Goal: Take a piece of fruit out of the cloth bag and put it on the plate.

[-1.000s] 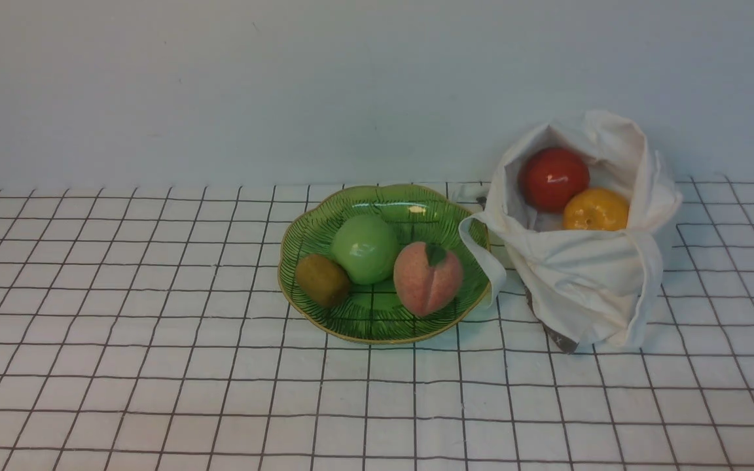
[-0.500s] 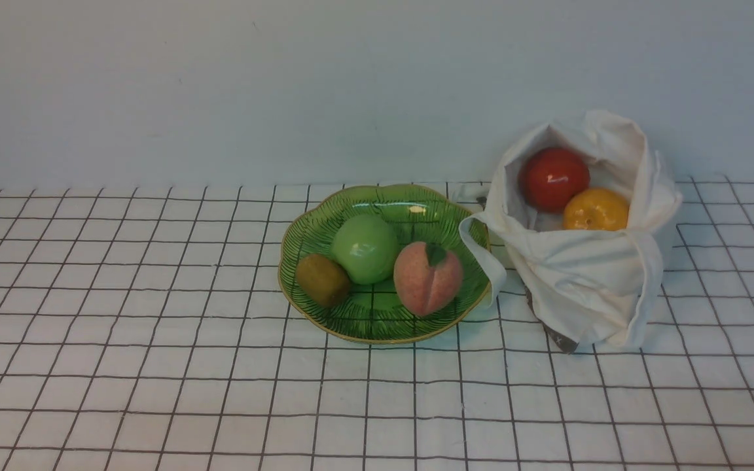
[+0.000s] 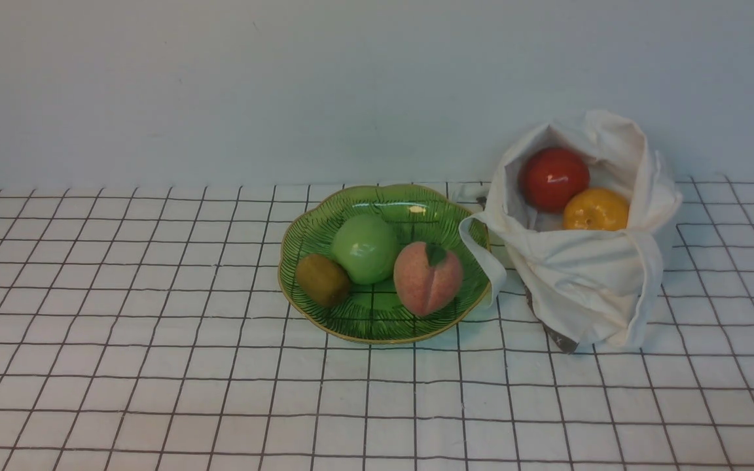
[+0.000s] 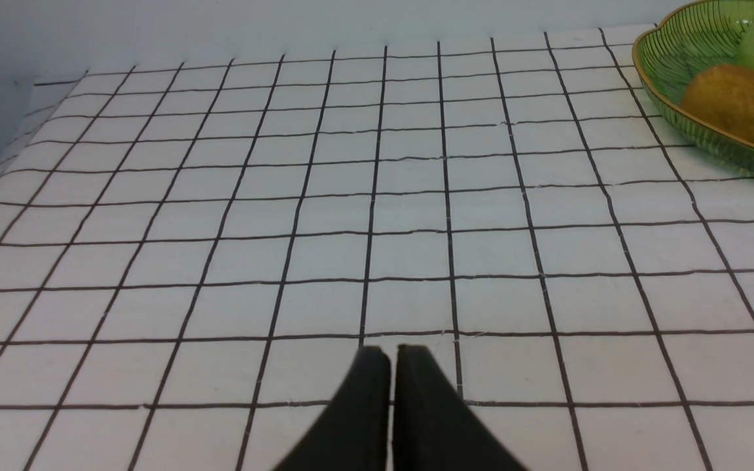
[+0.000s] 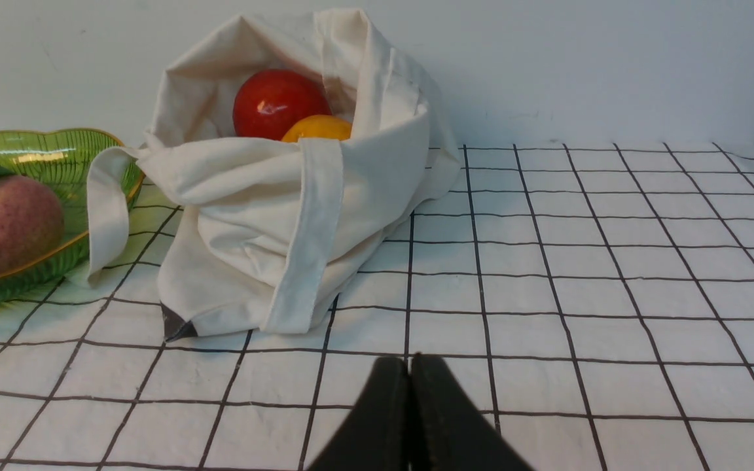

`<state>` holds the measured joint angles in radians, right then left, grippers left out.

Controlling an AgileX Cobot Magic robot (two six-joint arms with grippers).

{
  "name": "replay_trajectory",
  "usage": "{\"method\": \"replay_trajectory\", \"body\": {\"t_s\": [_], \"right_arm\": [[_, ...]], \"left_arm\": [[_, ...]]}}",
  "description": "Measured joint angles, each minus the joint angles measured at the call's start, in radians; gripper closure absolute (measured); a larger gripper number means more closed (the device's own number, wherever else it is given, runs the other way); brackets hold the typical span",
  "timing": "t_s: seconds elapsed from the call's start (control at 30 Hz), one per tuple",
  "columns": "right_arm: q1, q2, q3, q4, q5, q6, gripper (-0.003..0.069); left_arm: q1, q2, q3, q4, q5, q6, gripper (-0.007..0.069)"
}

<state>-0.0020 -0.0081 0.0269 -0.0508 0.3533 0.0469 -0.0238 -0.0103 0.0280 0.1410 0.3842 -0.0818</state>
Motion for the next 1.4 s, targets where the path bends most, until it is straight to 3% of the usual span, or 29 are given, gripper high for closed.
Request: {"method": "replay_trajectory", "body": {"t_s": [0.73,1.17,1.27,1.4], "right_arm": [[0.000,0.000,0.000,0.000,0.000,0.000,0.0673],[0.000,0.000,0.000,-0.126,0.005,0.015,0.0673],[0.000,0.000,0.001,-0.067,-0.023,0.083,0.0673],[0.000,0.000,0.003,0.354,-0.168,0.397,0.0673]], "left_arm": [[0.000,0.000,0.000,0.000,0.000,0.000,0.0632],[0.000,0.000,0.000,0.000,0.000,0.000,0.0632],[0.000,0.000,0.000,0.000,0.000,0.000,0.0632],[0.000,0.000,0.000,0.000,0.000,0.000,0.0632]]}}
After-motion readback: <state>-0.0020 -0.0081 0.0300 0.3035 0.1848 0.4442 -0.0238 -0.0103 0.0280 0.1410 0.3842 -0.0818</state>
